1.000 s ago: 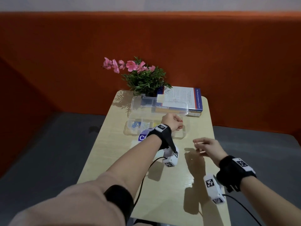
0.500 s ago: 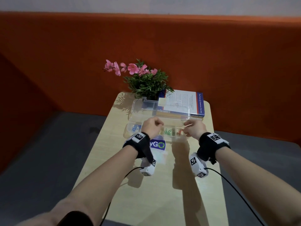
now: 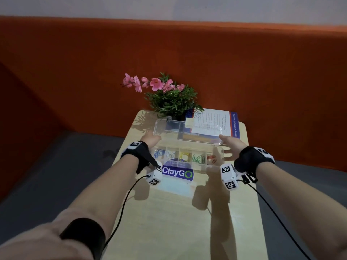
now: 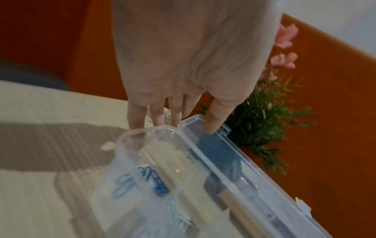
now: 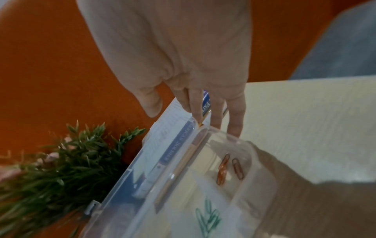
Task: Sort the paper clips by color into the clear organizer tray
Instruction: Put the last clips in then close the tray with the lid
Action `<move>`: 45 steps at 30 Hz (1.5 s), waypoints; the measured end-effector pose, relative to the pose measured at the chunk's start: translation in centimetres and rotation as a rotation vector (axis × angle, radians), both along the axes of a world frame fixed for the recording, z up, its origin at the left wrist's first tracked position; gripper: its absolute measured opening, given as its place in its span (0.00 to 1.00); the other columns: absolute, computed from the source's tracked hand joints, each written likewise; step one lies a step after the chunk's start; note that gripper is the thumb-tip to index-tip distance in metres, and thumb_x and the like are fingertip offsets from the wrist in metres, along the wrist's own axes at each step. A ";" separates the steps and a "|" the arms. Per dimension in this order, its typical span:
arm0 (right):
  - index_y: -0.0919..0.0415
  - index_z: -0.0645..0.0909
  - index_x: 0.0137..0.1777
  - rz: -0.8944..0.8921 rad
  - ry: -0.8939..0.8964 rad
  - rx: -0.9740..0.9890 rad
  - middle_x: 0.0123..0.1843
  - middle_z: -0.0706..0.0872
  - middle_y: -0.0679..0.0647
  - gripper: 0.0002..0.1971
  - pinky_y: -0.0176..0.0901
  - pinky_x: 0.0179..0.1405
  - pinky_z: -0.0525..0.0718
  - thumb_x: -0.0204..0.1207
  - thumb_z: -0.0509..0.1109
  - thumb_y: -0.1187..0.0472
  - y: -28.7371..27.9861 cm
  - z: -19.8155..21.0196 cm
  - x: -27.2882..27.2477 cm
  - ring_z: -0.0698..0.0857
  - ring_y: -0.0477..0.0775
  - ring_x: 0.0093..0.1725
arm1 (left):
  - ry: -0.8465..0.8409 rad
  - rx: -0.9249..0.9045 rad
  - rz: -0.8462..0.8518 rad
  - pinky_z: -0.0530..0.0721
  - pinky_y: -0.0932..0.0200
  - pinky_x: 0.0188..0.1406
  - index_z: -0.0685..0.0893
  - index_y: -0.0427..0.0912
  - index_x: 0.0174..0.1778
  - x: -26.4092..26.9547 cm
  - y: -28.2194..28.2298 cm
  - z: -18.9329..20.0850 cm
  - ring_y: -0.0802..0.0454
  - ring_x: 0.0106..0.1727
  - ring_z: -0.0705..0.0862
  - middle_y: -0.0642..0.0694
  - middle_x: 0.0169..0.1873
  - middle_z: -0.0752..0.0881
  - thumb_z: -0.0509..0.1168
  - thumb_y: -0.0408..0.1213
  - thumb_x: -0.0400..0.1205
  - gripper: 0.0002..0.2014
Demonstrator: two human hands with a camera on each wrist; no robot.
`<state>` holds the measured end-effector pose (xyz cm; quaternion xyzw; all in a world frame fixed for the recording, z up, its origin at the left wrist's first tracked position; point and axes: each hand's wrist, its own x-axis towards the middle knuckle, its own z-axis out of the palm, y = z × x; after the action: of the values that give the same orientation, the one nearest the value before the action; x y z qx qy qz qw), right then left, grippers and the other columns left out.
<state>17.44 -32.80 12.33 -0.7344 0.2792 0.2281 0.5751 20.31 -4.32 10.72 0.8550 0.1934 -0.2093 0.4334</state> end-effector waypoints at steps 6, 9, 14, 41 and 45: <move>0.58 0.71 0.75 -0.168 -0.077 0.309 0.63 0.79 0.54 0.24 0.57 0.49 0.77 0.83 0.55 0.47 0.0 0.4 -1.9 0.76 0.63 0.57 | -0.098 -0.331 0.175 0.66 0.47 0.74 0.58 0.39 0.84 -1.1 0.0 0.2 0.38 0.80 0.68 0.40 0.83 0.63 0.58 0.44 0.88 0.30; 0.59 0.78 0.67 -0.236 -0.125 0.378 0.65 0.78 0.54 0.23 0.61 0.62 0.70 0.84 0.52 0.46 0.1 -0.1 -2.6 0.74 0.64 0.62 | -0.134 -0.455 0.226 0.62 0.44 0.80 0.58 0.41 0.83 -2.3 0.3 0.3 0.38 0.81 0.65 0.38 0.82 0.65 0.51 0.48 0.89 0.27; 0.58 0.78 0.57 -0.284 -0.167 0.463 0.71 0.76 0.54 0.19 0.51 0.74 0.67 0.81 0.59 0.44 0.1 -1.9 -3.7 0.71 0.59 0.73 | -0.138 -0.610 0.303 0.57 0.43 0.85 0.58 0.37 0.84 -3.4 1.4 -0.6 0.42 0.83 0.63 0.38 0.82 0.64 0.46 0.57 0.88 0.34; 0.56 0.69 0.71 0.816 -0.269 -0.948 0.73 0.70 0.57 0.32 0.54 0.71 0.75 0.68 0.77 0.56 3.5 -2.4 -4.7 0.71 0.60 0.72 | -0.135 0.938 -0.953 0.80 0.46 0.65 0.67 0.36 0.77 -4.5 -0.3 0.3 0.37 0.70 0.78 0.38 0.75 0.73 0.71 0.36 0.79 0.31; 0.57 0.68 0.68 0.788 -0.280 -0.987 0.73 0.68 0.59 0.27 0.55 0.69 0.76 0.71 0.73 0.55 4.1 -3.4 -4.9 0.68 0.62 0.72 | -0.123 1.002 -0.929 0.79 0.48 0.70 0.62 0.31 0.80 -4.5 -1.2 -0.7 0.38 0.73 0.75 0.35 0.77 0.69 0.67 0.28 0.80 0.32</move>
<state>12.50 -28.74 8.95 -0.9827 -0.0170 0.1690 0.0740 15.78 -5.51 10.00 0.9569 -0.1451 -0.2097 -0.1389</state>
